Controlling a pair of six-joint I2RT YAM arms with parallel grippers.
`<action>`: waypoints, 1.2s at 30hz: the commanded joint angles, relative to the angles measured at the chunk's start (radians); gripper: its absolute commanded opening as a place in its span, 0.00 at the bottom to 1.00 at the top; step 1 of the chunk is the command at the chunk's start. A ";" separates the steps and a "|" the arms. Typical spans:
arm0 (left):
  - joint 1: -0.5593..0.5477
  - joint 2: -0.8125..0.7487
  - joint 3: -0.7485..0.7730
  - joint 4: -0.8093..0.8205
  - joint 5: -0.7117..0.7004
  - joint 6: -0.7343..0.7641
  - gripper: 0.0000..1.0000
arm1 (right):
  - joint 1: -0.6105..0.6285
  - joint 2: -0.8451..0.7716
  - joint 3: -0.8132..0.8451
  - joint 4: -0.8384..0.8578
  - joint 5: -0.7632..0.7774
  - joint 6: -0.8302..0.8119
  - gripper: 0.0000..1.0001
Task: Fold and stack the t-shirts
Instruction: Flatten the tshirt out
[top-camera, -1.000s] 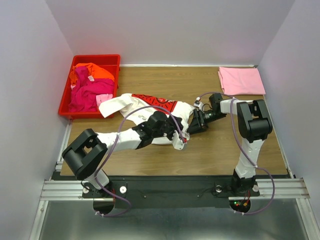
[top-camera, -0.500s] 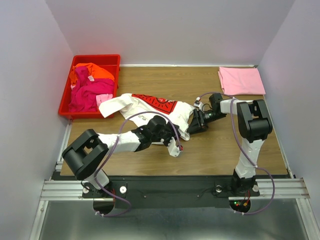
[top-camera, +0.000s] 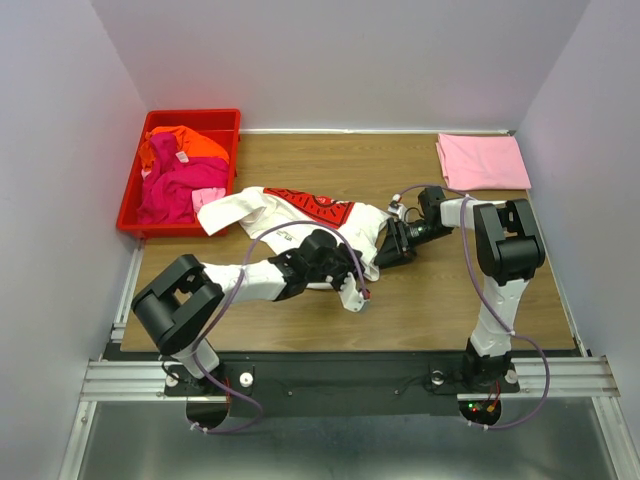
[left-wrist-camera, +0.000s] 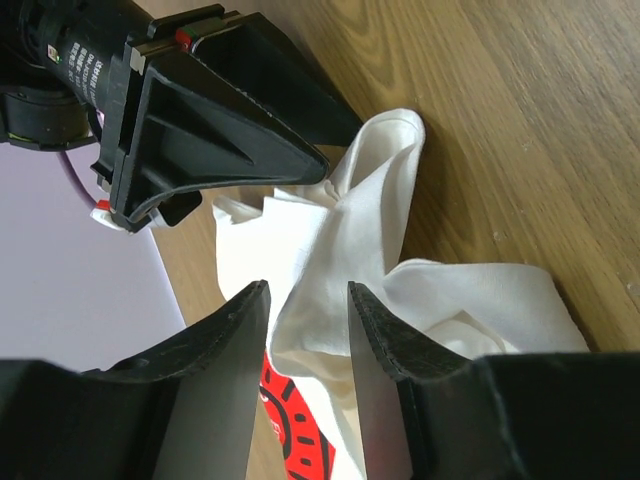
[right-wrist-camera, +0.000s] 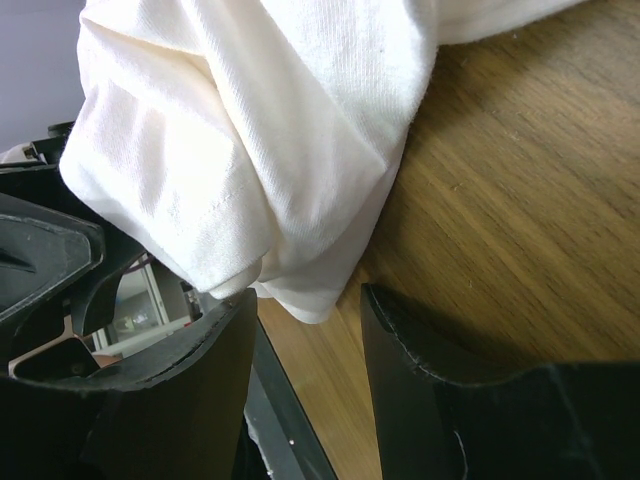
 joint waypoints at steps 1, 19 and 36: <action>-0.011 0.006 0.041 0.058 0.021 -0.018 0.47 | 0.009 -0.012 -0.016 0.039 0.047 -0.018 0.52; -0.020 0.083 0.087 0.109 0.004 -0.021 0.41 | 0.009 -0.020 -0.019 0.037 0.033 -0.017 0.52; 0.094 0.119 0.459 -0.125 -0.020 -0.491 0.00 | -0.024 -0.073 -0.011 0.040 0.094 -0.009 0.69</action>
